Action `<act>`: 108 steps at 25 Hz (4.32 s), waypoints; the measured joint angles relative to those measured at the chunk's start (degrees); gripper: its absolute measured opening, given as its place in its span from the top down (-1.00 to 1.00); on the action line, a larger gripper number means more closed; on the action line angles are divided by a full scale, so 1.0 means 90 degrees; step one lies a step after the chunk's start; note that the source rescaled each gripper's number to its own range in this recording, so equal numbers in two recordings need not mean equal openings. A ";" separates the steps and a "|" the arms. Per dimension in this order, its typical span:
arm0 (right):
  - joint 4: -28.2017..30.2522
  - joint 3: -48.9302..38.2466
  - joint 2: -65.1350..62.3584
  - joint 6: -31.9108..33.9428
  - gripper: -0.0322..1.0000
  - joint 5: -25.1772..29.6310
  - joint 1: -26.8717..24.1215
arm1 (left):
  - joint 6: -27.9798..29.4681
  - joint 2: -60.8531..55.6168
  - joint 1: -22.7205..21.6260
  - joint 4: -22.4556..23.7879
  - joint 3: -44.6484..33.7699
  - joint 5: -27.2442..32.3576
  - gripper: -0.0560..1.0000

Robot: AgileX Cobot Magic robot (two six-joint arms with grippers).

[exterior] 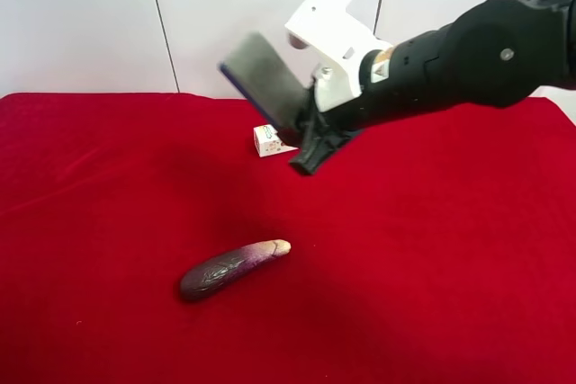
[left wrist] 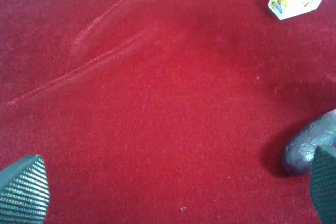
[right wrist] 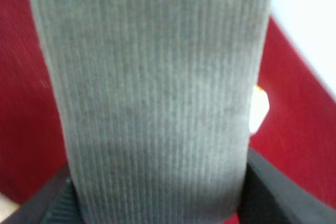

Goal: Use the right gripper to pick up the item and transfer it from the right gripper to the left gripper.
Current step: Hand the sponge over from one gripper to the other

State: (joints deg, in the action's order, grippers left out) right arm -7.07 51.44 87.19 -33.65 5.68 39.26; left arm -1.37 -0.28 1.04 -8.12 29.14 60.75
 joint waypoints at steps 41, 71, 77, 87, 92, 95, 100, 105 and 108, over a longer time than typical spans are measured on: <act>0.0303 -0.2144 0.0781 -0.0236 0.94 -0.4781 0.0406 | 0.0000 0.0000 0.0000 0.0000 0.0000 0.0000 -1.00; 0.0208 -0.2144 0.0812 -0.0236 0.94 -0.5029 0.0406 | 0.0000 0.0000 0.0000 -0.0164 0.0000 -0.0052 -1.00; 0.0208 -0.2144 0.0812 -0.0236 0.94 -0.5029 0.0406 | 0.0005 0.0043 0.0000 -0.0982 0.0070 -0.0761 -1.00; 0.0208 -0.2144 0.0820 -0.0236 0.94 -0.5029 0.0406 | -0.1988 0.2037 0.0000 -0.3554 0.0082 -0.1826 -1.00; 0.0208 -0.2144 0.0820 -0.0236 0.94 -0.5029 0.0406 | -0.3529 0.3207 0.0000 -0.4718 0.0082 -0.2298 -1.00; 0.0208 -0.2144 0.0820 -0.0236 0.94 -0.5029 0.0406 | -0.4422 0.3813 0.0000 -0.5403 0.0084 -0.2481 -1.00; 0.0208 -0.2144 0.0820 -0.0236 0.94 -0.5029 0.0406 | -0.5286 0.4397 0.0275 -0.5714 0.0110 -0.2746 -1.00; 0.0208 -0.2144 0.0820 -0.0236 0.94 -0.5029 0.0406 | -0.5134 0.4656 0.1470 -0.4936 0.0345 -0.3561 -1.00; 0.0208 -0.2144 0.0820 -0.0236 0.94 -0.5029 0.0406 | -0.5002 0.4927 0.2261 -0.4745 0.0373 -0.4365 -1.00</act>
State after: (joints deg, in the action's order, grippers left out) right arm -5.19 32.14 94.57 -35.77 -39.57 42.91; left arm -46.39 44.06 21.39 -50.83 32.50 21.46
